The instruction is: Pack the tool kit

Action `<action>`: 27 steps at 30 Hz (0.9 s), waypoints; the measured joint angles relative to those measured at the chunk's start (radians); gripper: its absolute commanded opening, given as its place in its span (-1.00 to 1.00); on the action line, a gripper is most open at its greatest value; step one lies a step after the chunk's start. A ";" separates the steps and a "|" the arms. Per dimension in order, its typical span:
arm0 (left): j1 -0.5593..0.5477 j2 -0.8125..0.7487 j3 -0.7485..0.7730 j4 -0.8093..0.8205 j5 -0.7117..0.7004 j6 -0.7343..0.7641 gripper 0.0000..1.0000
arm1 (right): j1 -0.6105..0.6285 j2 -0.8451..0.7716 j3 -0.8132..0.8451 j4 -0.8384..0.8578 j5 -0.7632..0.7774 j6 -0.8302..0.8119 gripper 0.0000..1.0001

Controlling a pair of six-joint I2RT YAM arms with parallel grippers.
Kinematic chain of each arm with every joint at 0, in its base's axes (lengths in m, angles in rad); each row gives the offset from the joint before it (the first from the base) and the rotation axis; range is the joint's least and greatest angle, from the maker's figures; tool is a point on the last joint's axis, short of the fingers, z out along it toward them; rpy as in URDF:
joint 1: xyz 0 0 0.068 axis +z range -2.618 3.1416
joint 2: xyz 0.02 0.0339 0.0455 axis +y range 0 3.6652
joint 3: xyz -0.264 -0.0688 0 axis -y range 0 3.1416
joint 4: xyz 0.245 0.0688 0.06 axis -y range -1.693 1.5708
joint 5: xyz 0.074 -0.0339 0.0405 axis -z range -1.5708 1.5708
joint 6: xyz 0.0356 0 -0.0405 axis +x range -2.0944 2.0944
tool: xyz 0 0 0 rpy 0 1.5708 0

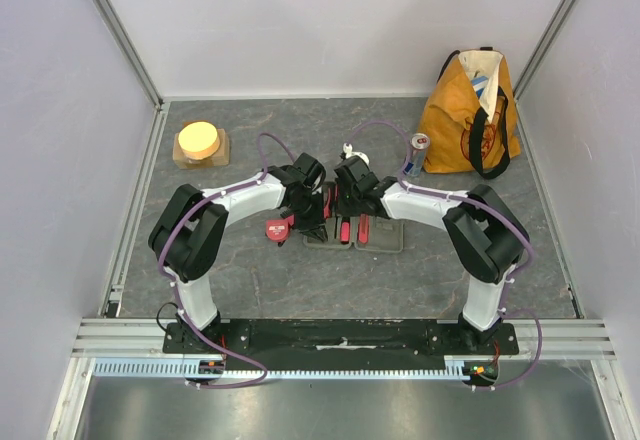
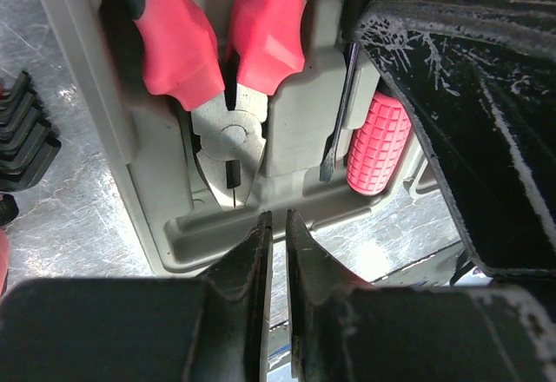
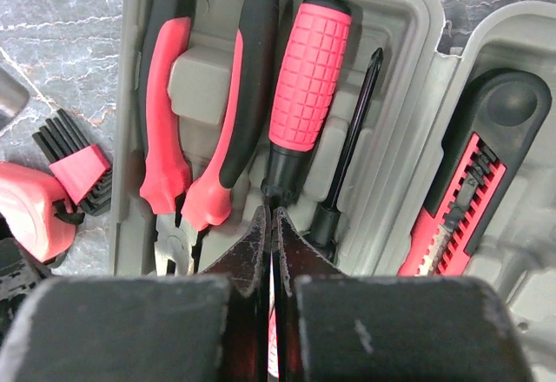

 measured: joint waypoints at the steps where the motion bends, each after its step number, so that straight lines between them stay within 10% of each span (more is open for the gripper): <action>1: 0.000 0.000 0.000 0.000 0.000 -0.002 -0.70 | 0.004 0.000 -0.002 0.006 0.012 0.003 -1.00; 11: 0.001 -0.004 0.002 -0.001 0.000 -0.026 -0.69 | 0.055 -0.002 -0.005 0.013 0.155 0.028 -0.99; 17: 0.031 -0.069 0.020 -0.021 -0.035 -0.028 -0.57 | 0.058 -0.020 -0.005 -0.019 0.180 0.035 -0.31; 23: 0.072 -0.189 0.042 -0.069 -0.156 -0.021 0.16 | 0.057 -0.055 0.068 -0.116 0.205 0.037 0.18; 27: 0.093 -0.252 0.012 -0.092 -0.272 -0.012 0.29 | 0.055 -0.129 0.109 -0.126 0.214 0.034 0.24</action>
